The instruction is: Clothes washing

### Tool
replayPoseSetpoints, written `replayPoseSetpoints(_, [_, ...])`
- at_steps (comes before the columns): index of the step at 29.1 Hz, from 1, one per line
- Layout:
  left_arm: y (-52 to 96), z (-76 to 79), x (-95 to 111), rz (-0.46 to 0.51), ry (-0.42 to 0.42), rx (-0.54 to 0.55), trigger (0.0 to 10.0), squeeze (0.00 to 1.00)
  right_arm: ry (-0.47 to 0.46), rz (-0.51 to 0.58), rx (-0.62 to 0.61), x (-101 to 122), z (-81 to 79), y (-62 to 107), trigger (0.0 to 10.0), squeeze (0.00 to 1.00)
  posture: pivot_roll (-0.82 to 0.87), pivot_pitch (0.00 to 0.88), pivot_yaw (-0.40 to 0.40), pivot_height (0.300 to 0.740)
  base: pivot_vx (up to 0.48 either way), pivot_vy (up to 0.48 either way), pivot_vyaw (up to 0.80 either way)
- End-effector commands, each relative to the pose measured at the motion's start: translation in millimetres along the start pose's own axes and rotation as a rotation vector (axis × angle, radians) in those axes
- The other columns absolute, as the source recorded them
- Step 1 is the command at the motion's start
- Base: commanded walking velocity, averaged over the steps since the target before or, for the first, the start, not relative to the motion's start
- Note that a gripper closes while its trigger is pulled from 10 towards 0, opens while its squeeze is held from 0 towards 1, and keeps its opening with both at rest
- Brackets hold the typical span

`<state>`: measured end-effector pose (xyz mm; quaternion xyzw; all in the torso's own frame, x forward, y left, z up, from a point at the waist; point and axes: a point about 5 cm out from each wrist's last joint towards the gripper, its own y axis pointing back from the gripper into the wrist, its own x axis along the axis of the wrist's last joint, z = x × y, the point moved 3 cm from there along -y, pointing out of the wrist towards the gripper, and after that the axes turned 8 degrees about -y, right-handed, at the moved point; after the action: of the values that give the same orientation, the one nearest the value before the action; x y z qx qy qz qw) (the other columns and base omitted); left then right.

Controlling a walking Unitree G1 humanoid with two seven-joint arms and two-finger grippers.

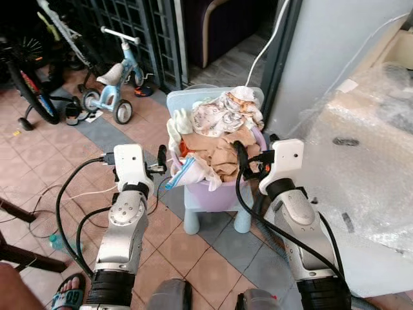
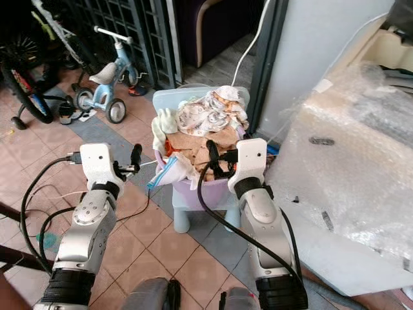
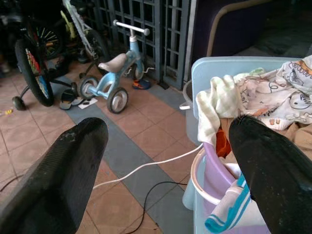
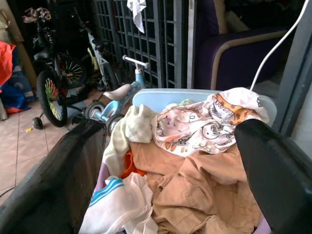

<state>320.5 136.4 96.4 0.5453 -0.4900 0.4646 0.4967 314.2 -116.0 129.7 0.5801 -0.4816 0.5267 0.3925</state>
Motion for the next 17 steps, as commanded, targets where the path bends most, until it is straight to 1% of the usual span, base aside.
replayPoseSetpoints(1, [0.5,1.6,0,-0.003,-0.009,-0.006,10.0,0.0,-0.005,-0.015,-0.016,-2,5.8,2.3,10.0,0.0,-0.05,0.106,0.053,0.74,0.0,0.0,0.0])
replayPoseSetpoints(2, [0.6,0.7,0,0.004,-0.019,-0.009,10.0,0.0,0.013,-0.049,-0.045,-7,10.7,2.4,10.0,0.0,-0.05,0.106,0.053,0.74,0.0,0.0,0.0])
replayPoseSetpoints(4, [0.9,-0.1,0,0.002,-0.024,-0.01,10.0,0.0,0.024,-0.067,-0.057,-11,13.5,2.9,10.0,0.0,-0.05,0.106,0.052,0.74,0.0,0.0,0.0])
replayPoseSetpoints(5, [1.7,-1.0,-2,-0.007,-0.028,-0.014,10.0,0.0,0.081,-0.08,-0.078,-14,18.2,4.1,10.0,0.0,-0.05,0.107,0.052,0.74,0.0,0.0,0.0])
replayPoseSetpoints(7, [2.5,-1.5,-3,-0.011,-0.031,-0.02,10.0,0.0,0.149,-0.089,-0.105,-16,22.9,5.1,10.0,0.0,-0.05,0.107,0.052,0.74,0.0,0.0,0.0])
replayPoseSetpoints(8, [3.1,-3.1,-5,-0.021,-0.037,-0.016,10.0,0.0,0.145,-0.093,-0.138,-19,28.5,7.2,10.0,0.0,-0.05,0.106,0.052,0.74,0.0,0.0,0.0])
replayPoseSetpoints(9, [3.1,-3.1,-5,-0.021,-0.037,-0.016,10.0,0.0,0.145,-0.093,-0.138,-19,28.5,7.2,10.0,0.0,-0.05,0.106,0.052,0.74,0.0,0.0,0.0])
replayPoseSetpoints(11, [4.2,-4.6,-6,-0.019,-0.034,-0.01,10.0,0.0,0.066,-0.144,-0.143,-26,37.1,15.8,10.0,0.0,-0.05,0.107,0.051,0.74,0.255,0.0,0.0])
replayPoseSetpoints(13, [4.5,-4.8,-6,-0.019,-0.033,-0.009,10.0,0.0,0.034,-0.157,-0.136,-29,39.1,19.1,10.0,0.0,-0.05,0.107,0.051,0.74,0.255,0.0,0.0])
replayPoseSetpoints(17, [4.4,-3.8,-6,-0.021,-0.031,-0.013,10.0,0.0,0.011,-0.154,-0.147,-30,42.1,21.0,10.0,0.0,-0.05,0.106,0.052,0.74,0.256,0.0,0.0])
